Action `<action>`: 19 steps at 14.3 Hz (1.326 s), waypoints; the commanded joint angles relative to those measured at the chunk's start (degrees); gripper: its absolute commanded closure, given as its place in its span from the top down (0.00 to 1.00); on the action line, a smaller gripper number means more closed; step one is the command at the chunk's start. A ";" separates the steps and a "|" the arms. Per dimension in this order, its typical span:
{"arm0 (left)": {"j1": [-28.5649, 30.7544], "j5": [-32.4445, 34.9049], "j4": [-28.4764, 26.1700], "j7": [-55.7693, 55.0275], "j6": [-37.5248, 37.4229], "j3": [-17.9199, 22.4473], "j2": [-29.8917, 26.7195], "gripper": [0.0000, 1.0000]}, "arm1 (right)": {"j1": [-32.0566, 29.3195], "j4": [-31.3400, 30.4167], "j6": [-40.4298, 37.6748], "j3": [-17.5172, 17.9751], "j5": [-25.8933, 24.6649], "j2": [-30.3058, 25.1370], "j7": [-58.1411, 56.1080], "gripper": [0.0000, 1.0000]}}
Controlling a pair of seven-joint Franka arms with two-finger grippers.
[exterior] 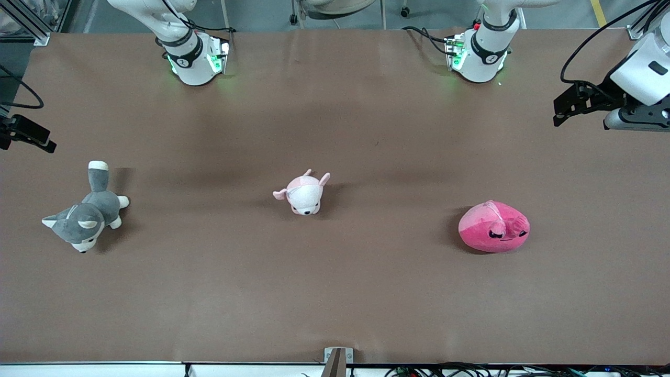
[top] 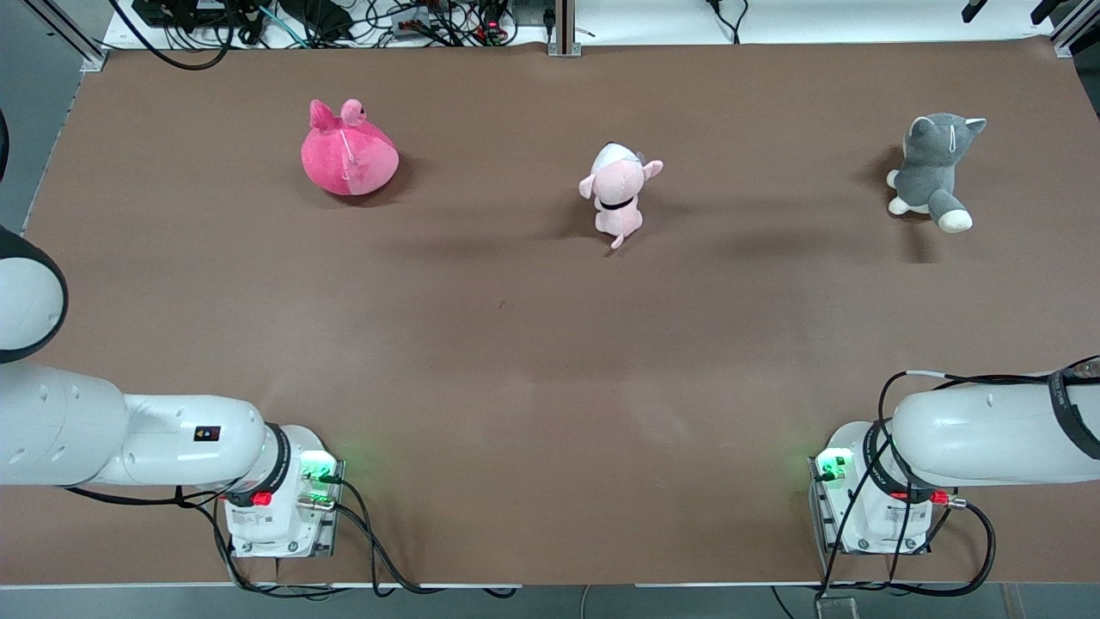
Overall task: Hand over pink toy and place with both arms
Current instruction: 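Move the left gripper down over the pink plush toy, then lower the left gripper and grasp the pink plush toy's ear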
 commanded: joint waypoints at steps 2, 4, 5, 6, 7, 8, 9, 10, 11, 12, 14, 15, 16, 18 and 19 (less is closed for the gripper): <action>0.07 0.00 1.45 0.94 -0.42 0.02 0.53 1.00 | 0.75 -1.60 -0.05 -0.35 -1.23 -1.98 -0.34 1.00; 0.51 0.18 3.11 0.94 -0.42 0.02 2.10 1.00 | 0.74 -1.60 -0.40 -0.43 -1.23 -2.07 -0.43 1.00; 0.60 0.18 4.95 0.85 -0.42 0.02 3.77 1.00 | 0.74 -1.60 -0.49 -0.43 -1.23 -1.98 -0.43 1.00; 0.60 0.09 6.53 0.76 -0.42 0.02 5.96 1.00 | 0.74 -1.60 -0.49 -0.35 -1.23 -1.98 -0.34 1.00; 0.69 0.09 7.68 0.94 -0.42 0.28 7.63 1.00 | 0.74 -1.60 -0.49 -0.43 -1.23 -1.98 -0.34 1.00; 0.77 0.00 7.69 1.03 0.02 0.37 8.69 1.00 | 0.83 -1.60 -0.49 -0.35 -1.23 -1.98 -0.34 1.00; 0.95 -0.52 7.60 1.03 1.33 0.55 9.84 1.00 | 0.83 -1.60 -0.49 -0.35 -1.23 -1.98 -0.34 1.00; 1.13 -0.53 6.99 1.03 3.08 0.55 10.63 1.00 | 0.83 -1.60 -0.49 -0.35 -1.23 -1.98 -0.34 1.00; 1.56 -0.53 6.12 0.94 4.84 0.55 11.68 1.00 | 0.83 -1.60 -0.58 -0.35 -1.23 -1.98 -0.34 1.00; 1.57 0.00 4.89 0.94 7.21 0.55 12.39 1.00 | 0.83 -1.60 -0.49 -0.35 -1.23 -1.98 -0.34 1.00; 2.09 -0.26 1.38 -0.02 12.39 0.55 14.15 1.00 | 0.83 -1.60 -0.49 -0.35 -1.23 -1.98 -0.34 1.00; 2.79 -0.61 -1.25 -0.03 16.68 0.55 14.68 1.00 | 0.83 -1.60 -0.49 -0.35 -1.23 -1.98 -0.34 1.00; 3.67 -1.05 -3.62 -0.12 20.46 0.46 15.20 1.00 | 0.83 -1.60 -0.49 -0.35 -1.23 -1.98 -0.34 1.00; 4.20 -1.75 -4.35 -0.03 24.01 0.37 18.53 1.00 | 0.83 -1.60 -0.58 -0.35 -1.23 -1.98 -0.34 1.00; 4.12 -1.76 -4.44 -0.03 25.15 0.46 19.68 1.00 | 0.83 -1.60 -0.58 -0.35 -1.23 -1.98 -0.34 1.00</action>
